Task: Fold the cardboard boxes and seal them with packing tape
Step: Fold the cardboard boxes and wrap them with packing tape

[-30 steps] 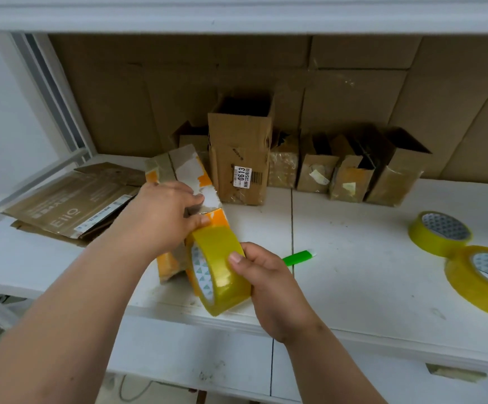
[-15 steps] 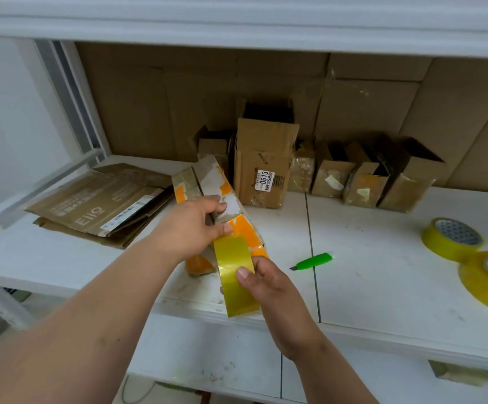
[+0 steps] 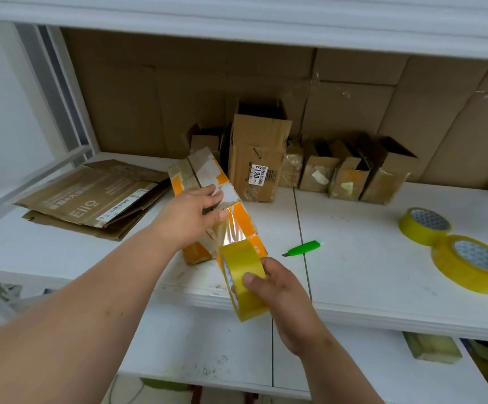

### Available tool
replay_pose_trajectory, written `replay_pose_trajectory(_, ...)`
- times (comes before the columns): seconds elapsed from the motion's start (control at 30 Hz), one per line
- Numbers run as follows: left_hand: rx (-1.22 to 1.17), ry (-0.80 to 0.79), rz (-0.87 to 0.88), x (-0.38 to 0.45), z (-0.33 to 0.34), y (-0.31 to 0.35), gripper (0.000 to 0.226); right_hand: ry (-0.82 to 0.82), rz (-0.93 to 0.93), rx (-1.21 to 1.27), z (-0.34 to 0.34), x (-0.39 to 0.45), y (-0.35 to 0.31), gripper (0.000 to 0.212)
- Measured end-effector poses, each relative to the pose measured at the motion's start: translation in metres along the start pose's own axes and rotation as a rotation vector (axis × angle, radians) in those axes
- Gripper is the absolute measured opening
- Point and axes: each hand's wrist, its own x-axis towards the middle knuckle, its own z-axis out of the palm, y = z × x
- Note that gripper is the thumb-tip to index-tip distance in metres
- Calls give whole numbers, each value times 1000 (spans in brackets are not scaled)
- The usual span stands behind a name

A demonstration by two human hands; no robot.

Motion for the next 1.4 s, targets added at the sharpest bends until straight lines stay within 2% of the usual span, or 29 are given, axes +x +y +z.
replay_pose_trajectory(0.07, -123, 43, -7, -7, 3, -2, 50, 4, 14, 6, -2, 3, -2, 16)
replay_pose_trajectory(0.17, -488, 315, -103, -21, 12, -1, 52, -2, 40, 3, -6, 7, -1, 18)
replay_pose_trajectory(0.23, -526, 494, -199, -31, 21, 4, 40, -32, 44, -9, -9, 9, -3, 19)
replay_pose_trajectory(0.27, -514, 531, -240, -37, 28, 6, 29, -50, 46, -15, -11, 10, -4, 19)
replay_pose_trajectory(0.33, -559, 524, -325, -48, 41, 15, 14, -78, 49, -36, -16, 12, -8, 17)
replay_pose_trajectory(0.37, -598, 511, -370, -53, 47, 20, 13, -91, 47, -52, -18, 13, -9, 17)
replay_pose_trajectory(0.5, -672, 537, -486, -62, 60, 41, 30, -137, 27, -98, -30, 17, -11, 16)
replay_pose_trajectory(0.63, -858, 358, -564, -65, 65, 55, 39, -219, 15, -111, -37, 20, -14, 10)
replay_pose_trajectory(0.73, -1003, 299, -594, -64, 66, 59, 30, -280, 37, -189, -46, 24, -16, 13)
replay_pose_trajectory(0.77, -1034, 299, -602, -63, 67, 60, 24, -257, 46, -208, -52, 26, -17, 13)
replay_pose_trajectory(0.83, -1082, 316, -614, -62, 67, 61, 14, -105, 57, -235, -66, 34, -15, 13)
replay_pose_trajectory(0.87, -1106, 327, -619, -63, 68, 61, 11, 0, 38, -342, -75, 41, -12, 17)
replay_pose_trajectory(0.93, -1134, 338, -623, -64, 70, 61, 10, 147, -10, -751, -94, 55, -5, 32)
replay_pose_trajectory(1.0, -1160, 349, -621, -65, 71, 62, 10, 136, 21, -1132, -110, 65, 6, 51)
replay_pose_trajectory(1.1, -1180, 362, -629, -67, 72, 64, 10, 50, 94, -1412, -123, 74, 26, 66)
replay_pose_trajectory(1.23, -1131, 384, -625, -69, 73, 64, 11, 149, 11, -1535, -127, 78, 31, 47)
replay_pose_trajectory(1.3, -1112, 396, -618, -69, 75, 64, 9, 145, 10, -1548, -124, 78, 29, 36)
replay_pose_trajectory(1.4, -1081, 403, -619, -68, 75, 64, 5, 153, -23, -1335, -113, 74, 15, 29)
